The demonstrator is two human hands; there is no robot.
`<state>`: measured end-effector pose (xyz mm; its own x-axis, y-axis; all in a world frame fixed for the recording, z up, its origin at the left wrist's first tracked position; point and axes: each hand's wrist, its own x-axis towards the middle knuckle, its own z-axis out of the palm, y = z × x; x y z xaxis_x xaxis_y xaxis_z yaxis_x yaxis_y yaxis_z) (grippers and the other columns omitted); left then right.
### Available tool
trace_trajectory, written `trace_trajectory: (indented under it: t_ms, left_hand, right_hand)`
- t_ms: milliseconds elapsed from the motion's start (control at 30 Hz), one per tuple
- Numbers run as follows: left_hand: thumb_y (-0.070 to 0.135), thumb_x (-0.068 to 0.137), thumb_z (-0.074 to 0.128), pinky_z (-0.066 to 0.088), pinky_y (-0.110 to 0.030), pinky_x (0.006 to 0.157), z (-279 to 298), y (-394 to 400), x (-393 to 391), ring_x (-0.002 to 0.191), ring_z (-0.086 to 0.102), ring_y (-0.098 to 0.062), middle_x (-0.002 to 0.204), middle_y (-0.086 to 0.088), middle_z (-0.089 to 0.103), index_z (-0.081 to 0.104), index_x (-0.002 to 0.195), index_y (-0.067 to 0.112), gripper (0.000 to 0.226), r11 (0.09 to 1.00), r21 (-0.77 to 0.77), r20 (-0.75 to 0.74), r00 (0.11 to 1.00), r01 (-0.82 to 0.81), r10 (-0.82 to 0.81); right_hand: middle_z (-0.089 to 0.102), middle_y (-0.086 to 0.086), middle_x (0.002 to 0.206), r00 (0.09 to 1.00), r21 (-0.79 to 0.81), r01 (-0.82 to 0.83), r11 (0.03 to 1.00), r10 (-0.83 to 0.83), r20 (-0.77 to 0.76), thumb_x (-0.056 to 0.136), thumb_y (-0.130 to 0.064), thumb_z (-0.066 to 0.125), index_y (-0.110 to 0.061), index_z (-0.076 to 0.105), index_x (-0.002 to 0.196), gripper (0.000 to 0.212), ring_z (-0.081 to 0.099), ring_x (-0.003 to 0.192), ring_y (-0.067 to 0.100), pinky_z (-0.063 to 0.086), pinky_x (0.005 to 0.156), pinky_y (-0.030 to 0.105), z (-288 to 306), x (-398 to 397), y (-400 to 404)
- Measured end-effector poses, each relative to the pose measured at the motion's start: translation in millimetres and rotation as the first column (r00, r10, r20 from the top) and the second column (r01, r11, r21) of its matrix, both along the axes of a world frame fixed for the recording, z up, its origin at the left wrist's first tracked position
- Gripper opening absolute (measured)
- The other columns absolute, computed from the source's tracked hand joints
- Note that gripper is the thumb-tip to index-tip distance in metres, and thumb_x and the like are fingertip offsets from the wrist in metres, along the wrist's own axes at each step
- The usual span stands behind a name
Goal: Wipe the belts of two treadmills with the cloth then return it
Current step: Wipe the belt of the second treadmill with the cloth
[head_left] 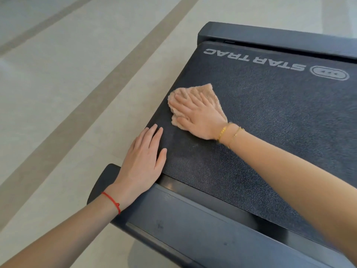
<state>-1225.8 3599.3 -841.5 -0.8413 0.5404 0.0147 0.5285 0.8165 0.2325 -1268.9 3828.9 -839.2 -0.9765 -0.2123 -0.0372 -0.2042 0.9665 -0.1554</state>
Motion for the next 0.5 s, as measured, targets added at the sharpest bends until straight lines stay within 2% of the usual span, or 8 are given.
trace_trajectory:
  t_ms: [133,267,367,433,500]
  left_hand:
    - [0.035,0.103,0.034,0.019,-0.038,0.122,1.4,-0.8,0.8,0.150,0.015,-0.021,0.163,-0.004,0.018,0.023,0.155,0.013,0.058,1.000,0.012,0.021,1.000,0.003,-0.004]
    - [0.033,0.104,0.034,0.017,-0.039,0.122,2.3,2.1,3.2,0.150,0.014,-0.021,0.163,-0.004,0.017,0.022,0.155,0.012,0.057,1.000,0.005,0.021,1.000,-0.013,0.013]
    - [0.032,0.104,0.034,0.017,-0.041,0.122,3.6,7.9,5.1,0.150,0.013,-0.024,0.163,-0.007,0.016,0.021,0.155,0.009,0.057,0.999,-0.005,0.030,0.999,-0.032,0.032]
    - [0.033,0.104,0.033,0.016,-0.043,0.122,4.2,13.3,5.6,0.150,0.013,-0.026,0.163,-0.008,0.016,0.021,0.155,0.009,0.058,0.999,-0.009,0.032,0.999,-0.039,0.040]
    - [0.033,0.104,0.032,0.016,-0.044,0.122,3.6,19.8,5.6,0.150,0.013,-0.027,0.163,-0.009,0.016,0.021,0.155,0.008,0.057,0.999,-0.021,0.015,0.999,-0.045,0.045]
  right_hand:
    - [-0.002,-0.009,0.166,0.990,-0.033,-0.139,0.990,0.138,-0.015,0.105,-0.046,0.026,-0.033,0.007,0.158,0.058,-0.008,0.153,0.018,-0.015,0.122,0.039,-1.4,72.7,-8.2]
    - [-0.003,-0.017,0.164,0.990,-0.026,-0.139,0.990,0.140,0.028,0.102,-0.054,0.018,-0.039,0.008,0.157,0.058,-0.010,0.152,0.012,-0.010,0.123,0.041,-1.0,126.7,11.1]
    - [-0.006,-0.016,0.164,0.999,-0.025,0.017,1.000,-0.016,0.032,0.103,-0.052,0.018,-0.041,0.003,0.156,0.056,-0.012,0.152,0.015,-0.007,0.123,0.045,1.0,116.9,37.2]
    - [-0.007,-0.012,0.165,0.983,-0.024,0.178,0.984,-0.177,0.043,0.104,-0.048,0.021,-0.040,0.000,0.156,0.057,-0.013,0.152,0.017,-0.006,0.123,0.047,4.4,100.4,52.6]
    - [-0.007,-0.010,0.166,0.963,-0.016,0.266,0.964,-0.265,0.049,0.105,-0.046,0.020,-0.038,-0.001,0.156,0.056,-0.014,0.152,0.016,-0.009,0.123,0.046,6.3,93.5,55.5]
